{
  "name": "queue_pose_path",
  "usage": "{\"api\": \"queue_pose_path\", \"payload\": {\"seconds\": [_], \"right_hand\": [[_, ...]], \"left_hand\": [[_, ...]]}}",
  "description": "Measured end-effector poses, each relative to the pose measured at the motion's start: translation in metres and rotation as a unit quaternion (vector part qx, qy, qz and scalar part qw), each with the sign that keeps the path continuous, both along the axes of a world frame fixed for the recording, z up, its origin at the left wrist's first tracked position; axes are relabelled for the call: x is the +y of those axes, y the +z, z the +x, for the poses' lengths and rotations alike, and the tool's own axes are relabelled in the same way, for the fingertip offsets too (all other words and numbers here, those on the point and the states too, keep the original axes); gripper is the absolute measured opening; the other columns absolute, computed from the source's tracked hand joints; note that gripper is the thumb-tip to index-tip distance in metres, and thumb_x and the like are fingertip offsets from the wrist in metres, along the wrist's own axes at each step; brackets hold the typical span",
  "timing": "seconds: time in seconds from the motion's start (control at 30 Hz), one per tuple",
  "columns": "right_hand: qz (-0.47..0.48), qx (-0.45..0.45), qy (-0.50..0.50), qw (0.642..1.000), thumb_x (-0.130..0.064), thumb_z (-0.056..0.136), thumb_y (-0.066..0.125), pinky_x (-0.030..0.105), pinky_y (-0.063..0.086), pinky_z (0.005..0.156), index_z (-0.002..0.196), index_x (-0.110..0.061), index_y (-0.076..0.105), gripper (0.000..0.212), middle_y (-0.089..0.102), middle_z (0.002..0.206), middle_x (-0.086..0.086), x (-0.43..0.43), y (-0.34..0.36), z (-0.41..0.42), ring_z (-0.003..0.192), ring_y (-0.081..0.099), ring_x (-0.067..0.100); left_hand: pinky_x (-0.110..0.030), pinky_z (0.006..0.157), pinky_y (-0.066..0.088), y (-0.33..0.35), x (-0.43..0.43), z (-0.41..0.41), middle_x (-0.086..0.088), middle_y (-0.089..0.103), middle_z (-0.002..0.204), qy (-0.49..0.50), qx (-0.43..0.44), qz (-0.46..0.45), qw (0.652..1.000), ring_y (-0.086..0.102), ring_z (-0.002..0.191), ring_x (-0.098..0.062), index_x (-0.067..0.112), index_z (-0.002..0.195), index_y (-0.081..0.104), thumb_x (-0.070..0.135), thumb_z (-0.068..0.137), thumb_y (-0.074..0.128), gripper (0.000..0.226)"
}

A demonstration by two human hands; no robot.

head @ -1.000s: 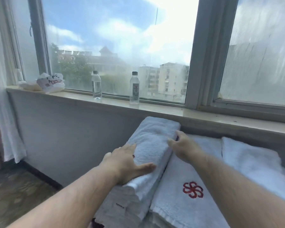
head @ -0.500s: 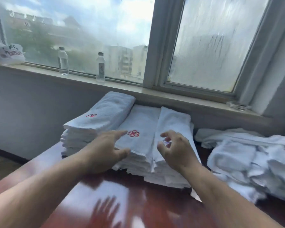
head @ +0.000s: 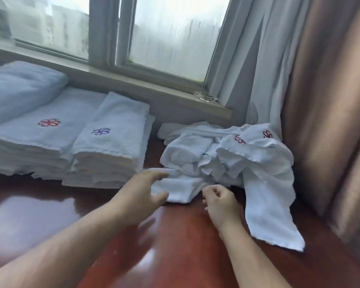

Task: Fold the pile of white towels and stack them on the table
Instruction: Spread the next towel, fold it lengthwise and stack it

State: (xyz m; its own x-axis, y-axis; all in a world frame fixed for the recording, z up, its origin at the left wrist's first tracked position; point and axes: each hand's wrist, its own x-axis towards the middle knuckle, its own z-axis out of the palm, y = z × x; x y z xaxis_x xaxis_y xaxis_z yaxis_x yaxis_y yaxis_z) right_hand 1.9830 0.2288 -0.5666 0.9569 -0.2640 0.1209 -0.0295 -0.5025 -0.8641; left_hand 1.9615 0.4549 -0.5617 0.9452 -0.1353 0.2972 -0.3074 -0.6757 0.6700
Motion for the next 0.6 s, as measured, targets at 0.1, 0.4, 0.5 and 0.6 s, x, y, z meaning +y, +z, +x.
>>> {"api": "queue_pose_path", "payload": {"seconds": [0.1, 0.4, 0.5, 0.6], "right_hand": [[0.034, 0.000, -0.020, 0.999, -0.029, 0.088, 0.062, 0.040, 0.059, 0.072, 0.075, -0.021, 0.070, 0.017, 0.071, 0.070, -0.005, -0.014, -0.024, 0.018, 0.069, 0.069, 0.015], [0.006, -0.045, -0.014, 0.999, -0.038, 0.096, 0.059, 0.026, 0.052, 0.057, 0.073, -0.018, 0.069, 0.032, 0.068, 0.065, -0.005, -0.023, -0.019, 0.061, 0.061, 0.065, 0.009], [-0.083, -0.150, -0.098, 0.980, -0.045, 0.091, 0.053, 0.017, 0.041, 0.056, 0.063, -0.025, 0.060, 0.035, 0.061, 0.058, -0.012, -0.049, -0.002, 0.057, 0.066, 0.059, 0.007], [-0.088, -0.201, -0.240, 0.946, -0.032, 0.094, 0.054, 0.038, 0.050, 0.084, 0.089, -0.020, 0.073, 0.023, 0.070, 0.095, -0.003, -0.078, 0.001, 0.056, 0.103, 0.059, 0.022]], "left_hand": [[-0.020, 0.111, 0.030, -0.019, -0.027, 0.019, 0.017, 0.052, 0.140, 0.014, -0.010, 0.009, 1.000, 0.039, 0.135, -0.003, 0.033, 0.137, 0.057, 0.035, 0.091, 0.066, 0.046], [-0.041, 0.111, 0.030, -0.047, -0.066, 0.073, 0.023, 0.039, 0.152, 0.043, 0.000, 0.149, 0.988, 0.026, 0.144, -0.010, 0.046, 0.146, 0.039, 0.082, 0.083, 0.036, 0.073], [-0.040, 0.109, 0.025, -0.046, -0.074, 0.074, 0.020, 0.046, 0.146, 0.051, -0.049, 0.165, 0.984, 0.033, 0.139, -0.013, 0.044, 0.142, 0.046, 0.077, 0.082, 0.031, 0.071], [-0.039, 0.103, 0.024, -0.040, -0.092, 0.067, 0.019, 0.054, 0.134, -0.012, -0.109, 0.186, 0.976, 0.041, 0.128, -0.014, 0.044, 0.137, 0.052, 0.066, 0.088, 0.032, 0.058]]}}
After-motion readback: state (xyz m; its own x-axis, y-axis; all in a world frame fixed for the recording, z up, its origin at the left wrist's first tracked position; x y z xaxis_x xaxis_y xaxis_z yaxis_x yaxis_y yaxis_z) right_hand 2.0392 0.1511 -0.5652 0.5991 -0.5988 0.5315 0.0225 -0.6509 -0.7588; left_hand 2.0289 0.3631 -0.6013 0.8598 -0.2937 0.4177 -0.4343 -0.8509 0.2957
